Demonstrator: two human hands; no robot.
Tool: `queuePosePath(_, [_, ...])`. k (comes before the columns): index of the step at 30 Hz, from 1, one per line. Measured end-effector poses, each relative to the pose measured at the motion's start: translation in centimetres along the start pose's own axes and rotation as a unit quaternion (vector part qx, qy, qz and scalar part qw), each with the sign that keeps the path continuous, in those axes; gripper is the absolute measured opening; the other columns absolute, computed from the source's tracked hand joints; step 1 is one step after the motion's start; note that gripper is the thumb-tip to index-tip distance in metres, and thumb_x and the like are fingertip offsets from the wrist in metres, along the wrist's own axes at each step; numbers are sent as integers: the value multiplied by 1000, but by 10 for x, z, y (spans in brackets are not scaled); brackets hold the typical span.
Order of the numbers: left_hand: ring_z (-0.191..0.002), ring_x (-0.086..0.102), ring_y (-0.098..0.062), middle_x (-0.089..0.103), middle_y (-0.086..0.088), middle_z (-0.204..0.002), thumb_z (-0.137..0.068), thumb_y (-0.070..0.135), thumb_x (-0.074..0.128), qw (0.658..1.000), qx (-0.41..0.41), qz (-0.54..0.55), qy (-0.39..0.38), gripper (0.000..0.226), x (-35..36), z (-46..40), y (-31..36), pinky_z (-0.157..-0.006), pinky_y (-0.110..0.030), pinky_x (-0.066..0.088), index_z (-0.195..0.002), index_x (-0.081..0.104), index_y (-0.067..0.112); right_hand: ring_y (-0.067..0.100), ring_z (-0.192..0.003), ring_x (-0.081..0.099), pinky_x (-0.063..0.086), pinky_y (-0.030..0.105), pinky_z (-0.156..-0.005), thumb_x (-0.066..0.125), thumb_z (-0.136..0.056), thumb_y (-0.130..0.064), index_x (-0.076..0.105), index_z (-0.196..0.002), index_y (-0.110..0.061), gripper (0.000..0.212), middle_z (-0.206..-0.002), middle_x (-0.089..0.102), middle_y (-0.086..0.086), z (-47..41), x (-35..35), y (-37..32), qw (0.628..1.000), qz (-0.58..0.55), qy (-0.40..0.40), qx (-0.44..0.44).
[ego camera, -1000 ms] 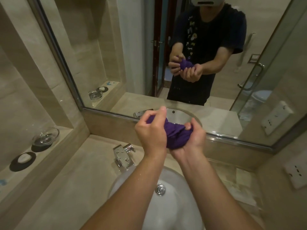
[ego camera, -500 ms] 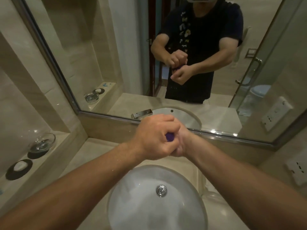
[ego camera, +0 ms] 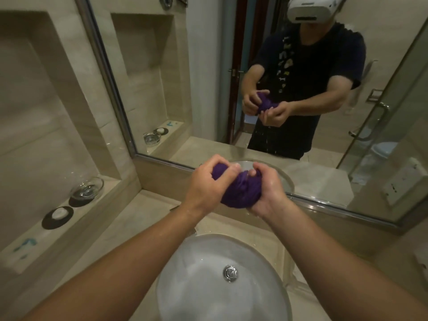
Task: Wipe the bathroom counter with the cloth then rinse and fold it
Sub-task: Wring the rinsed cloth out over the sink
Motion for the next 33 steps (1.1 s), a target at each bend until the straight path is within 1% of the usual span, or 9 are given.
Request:
queuePosePath(3, [-100,58,-5,54,2,-119,-93,52,59,996,-83,-22,37,42,-12,10,-13,-68,-4,46,-124,54,25,17,-61,53,51,35,-72,56,-97,-32,56,-74,-14,29,-70,54,2,18,2,-25,998,-51,26,-28])
queuePosePath(5, [-108,51,4,48,7,-125,-84,58,63,997,-25,-74,24,56,-11,22,0,-79,-2,42,-131,51,29,19,-76,60,54,37,-88,62,-94,-36,62,-85,-14,24,-81,60,4,30,8,-29,999,-24,15,-34])
queuePosePath(8, [-109,56,-6,56,8,-120,-75,55,70,985,82,-149,-32,62,8,39,25,-93,-20,47,-129,57,26,26,-90,63,56,45,-93,61,-93,-38,63,-97,-12,26,-94,63,11,50,22,-24,998,68,-13,-13])
queuePosePath(11, [-96,65,-9,67,7,-104,-77,32,75,997,54,-50,27,36,-3,45,32,-88,-31,55,-111,72,22,21,-73,58,55,35,-70,53,-95,-29,54,-91,-10,20,-78,54,7,73,29,-29,995,86,-42,-32])
queuePosePath(13, [-86,69,-13,72,5,-90,-77,19,76,997,22,10,78,17,-20,47,35,-82,-36,58,-94,76,21,23,-81,59,55,35,-77,50,-92,-16,58,-94,-5,13,-84,56,9,88,33,-36,988,119,-65,-69])
queuePosePath(16, [-73,70,-10,75,3,-77,-82,-1,75,985,-45,123,114,18,-45,50,40,-73,-28,59,-85,75,17,34,-104,67,56,42,-95,50,-90,7,69,-100,-1,23,-98,69,17,113,44,-52,951,248,-85,-166])
queuePosePath(22, [-68,62,-12,69,1,-72,-87,-4,68,975,-50,178,124,20,-93,69,77,-65,-25,54,-82,72,15,29,-81,71,60,42,-72,65,-94,-8,73,-84,-15,15,-84,73,10,180,56,-96,849,390,19,-357])
queuePosePath(25, [-68,58,-16,64,-4,-77,-94,1,58,970,-40,197,138,18,-117,78,100,-62,-29,50,-89,65,17,13,-76,72,56,19,-56,61,-98,-17,69,-99,-16,9,-92,71,4,218,71,-114,821,397,26,-409])
queuePosePath(33, [-91,60,-26,68,-11,-92,-83,8,46,989,-28,144,34,27,-172,79,162,-85,-39,47,-103,64,9,26,-103,68,61,41,-78,55,-102,-20,61,-116,-19,16,-115,66,10,281,97,-154,854,332,41,-398])
Point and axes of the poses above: each hand's wrist, its own z-axis away from the middle knuckle, its own x-axis out of the palm, y = z × x, the point moved 8 cm from there along -z, towards the middle knuckle
